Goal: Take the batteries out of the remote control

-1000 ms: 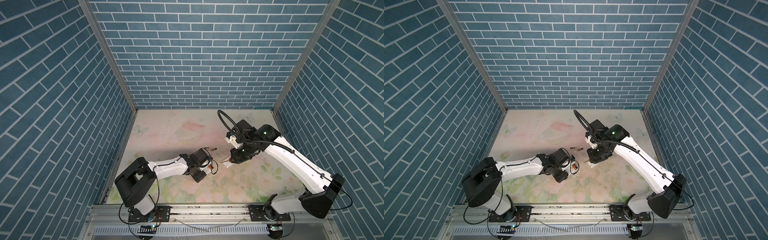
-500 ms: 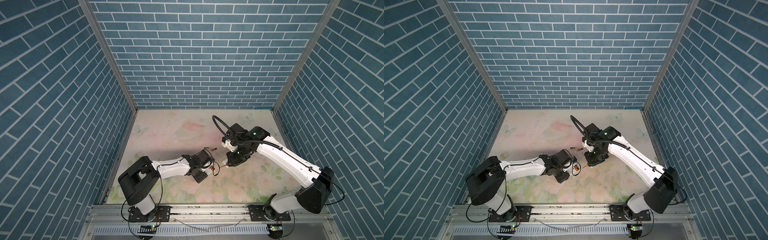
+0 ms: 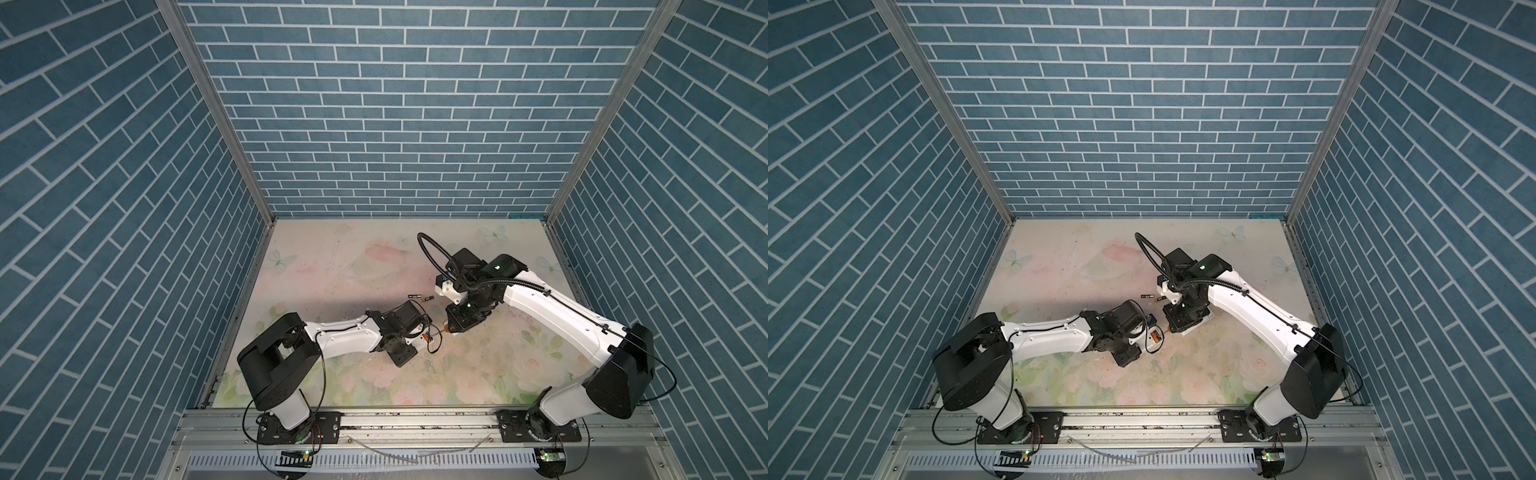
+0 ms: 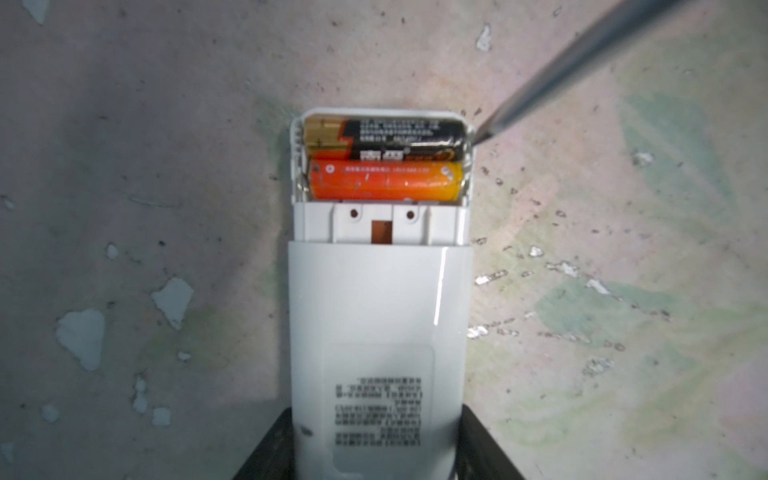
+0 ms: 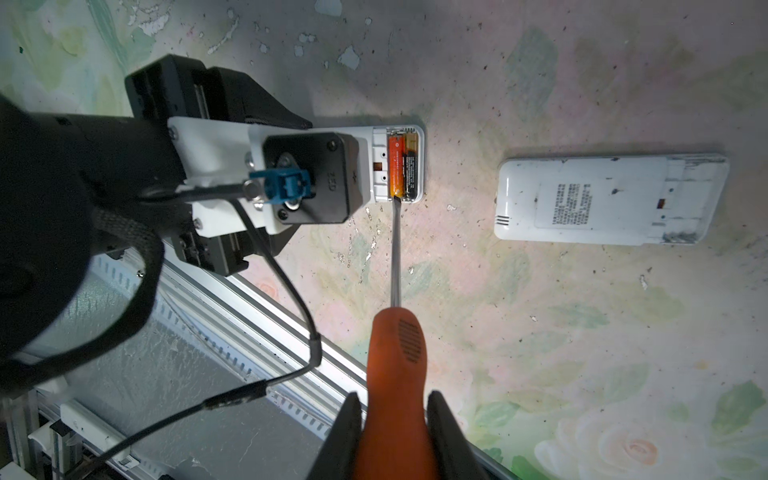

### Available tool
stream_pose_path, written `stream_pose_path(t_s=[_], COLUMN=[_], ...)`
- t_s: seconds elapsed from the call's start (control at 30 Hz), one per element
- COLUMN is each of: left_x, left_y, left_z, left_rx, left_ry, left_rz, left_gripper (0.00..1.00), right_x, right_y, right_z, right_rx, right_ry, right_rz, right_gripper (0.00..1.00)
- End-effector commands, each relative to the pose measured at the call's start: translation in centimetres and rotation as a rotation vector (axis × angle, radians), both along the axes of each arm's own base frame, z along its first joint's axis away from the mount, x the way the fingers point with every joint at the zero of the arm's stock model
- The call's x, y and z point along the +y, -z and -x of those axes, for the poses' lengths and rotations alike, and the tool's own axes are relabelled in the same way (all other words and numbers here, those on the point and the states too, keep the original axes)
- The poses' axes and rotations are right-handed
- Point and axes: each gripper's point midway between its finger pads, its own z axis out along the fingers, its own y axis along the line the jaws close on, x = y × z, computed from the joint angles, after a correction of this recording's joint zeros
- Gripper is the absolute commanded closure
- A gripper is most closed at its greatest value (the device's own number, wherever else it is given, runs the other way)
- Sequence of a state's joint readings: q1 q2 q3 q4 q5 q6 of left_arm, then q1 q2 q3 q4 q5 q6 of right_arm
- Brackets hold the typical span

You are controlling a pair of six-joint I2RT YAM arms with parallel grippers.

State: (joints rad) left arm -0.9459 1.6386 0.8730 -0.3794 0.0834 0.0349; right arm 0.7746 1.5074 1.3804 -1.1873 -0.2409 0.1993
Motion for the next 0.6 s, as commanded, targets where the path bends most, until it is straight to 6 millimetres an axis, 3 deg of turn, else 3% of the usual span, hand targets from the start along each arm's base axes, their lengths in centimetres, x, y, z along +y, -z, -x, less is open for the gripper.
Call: stream_pose_path(t_s=[0.0,0.57], left_x=[-0.4,-0.4], left_y=[0.4,0.3], left_z=[0.5,0.5], left_rx=[0.014,0.011], left_ry=[0.027,0.030], left_rz=[-0.004,-0.004], left_gripper=[0.58,0.61], right_x=[-0.2,-1.1], right_y=[0.8,1.9], right_z=[0.6,0.6], right_rx=[0.011,0.010], right_ry=[-0.063,-0.096], right_rz=[0.014,0.090], right_gripper=[1.00,1.00])
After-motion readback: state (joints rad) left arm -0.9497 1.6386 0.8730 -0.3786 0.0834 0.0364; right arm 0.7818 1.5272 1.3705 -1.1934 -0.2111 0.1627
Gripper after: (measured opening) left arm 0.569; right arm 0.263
